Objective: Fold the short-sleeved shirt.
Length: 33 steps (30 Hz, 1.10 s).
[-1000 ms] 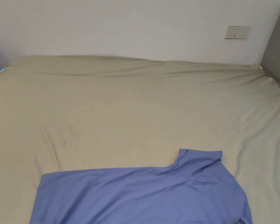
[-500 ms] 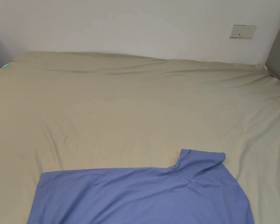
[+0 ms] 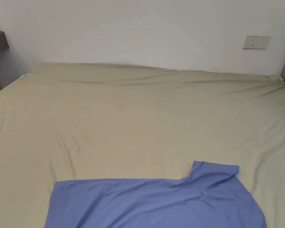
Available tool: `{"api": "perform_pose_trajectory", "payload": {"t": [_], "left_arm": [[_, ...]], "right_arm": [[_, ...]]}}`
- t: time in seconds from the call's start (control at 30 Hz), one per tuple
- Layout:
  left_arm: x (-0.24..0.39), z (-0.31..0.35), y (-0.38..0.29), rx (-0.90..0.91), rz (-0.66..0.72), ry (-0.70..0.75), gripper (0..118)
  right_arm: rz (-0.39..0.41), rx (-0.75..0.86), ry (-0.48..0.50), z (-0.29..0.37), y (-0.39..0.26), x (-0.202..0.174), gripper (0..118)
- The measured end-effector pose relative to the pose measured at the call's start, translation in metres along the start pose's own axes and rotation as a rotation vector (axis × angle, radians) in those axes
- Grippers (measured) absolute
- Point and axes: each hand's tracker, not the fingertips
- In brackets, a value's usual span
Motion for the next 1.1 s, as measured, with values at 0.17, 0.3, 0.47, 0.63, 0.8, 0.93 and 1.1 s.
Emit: {"api": "perform_pose_trajectory", "payload": {"t": [0.17,0.3,0.47,0.63,0.8,0.93,1.1], "left_arm": [[0.01,0.058,0.0,0.15,0.035,-0.132,116],[0.035,0.102,0.017,0.341,-0.016,-0.038,116],[0.06,0.101,0.069,0.448,-0.078,0.086,118],[0.055,0.052,0.126,0.453,-0.048,0.111,118],[0.028,-0.023,0.192,0.38,0.015,0.242,118],[0.002,-0.071,0.222,0.244,0.117,0.193,115],[0.001,-0.105,0.227,0.148,0.029,0.332,101]], "right_arm": [[0.011,0.068,-0.062,-0.001,-0.012,-0.013,14],[0.027,0.137,-0.12,0.001,-0.02,-0.021,30],[-0.028,0.176,-0.151,0.031,-0.01,-0.016,81],[-0.098,0.41,-0.15,0.094,0.002,-0.02,81],[-0.094,0.495,-0.176,0.128,0.022,-0.018,81],[-0.223,0.577,-0.131,0.137,0.041,-0.01,81],[-0.236,0.554,-0.177,0.111,0.081,0.005,81]]}}
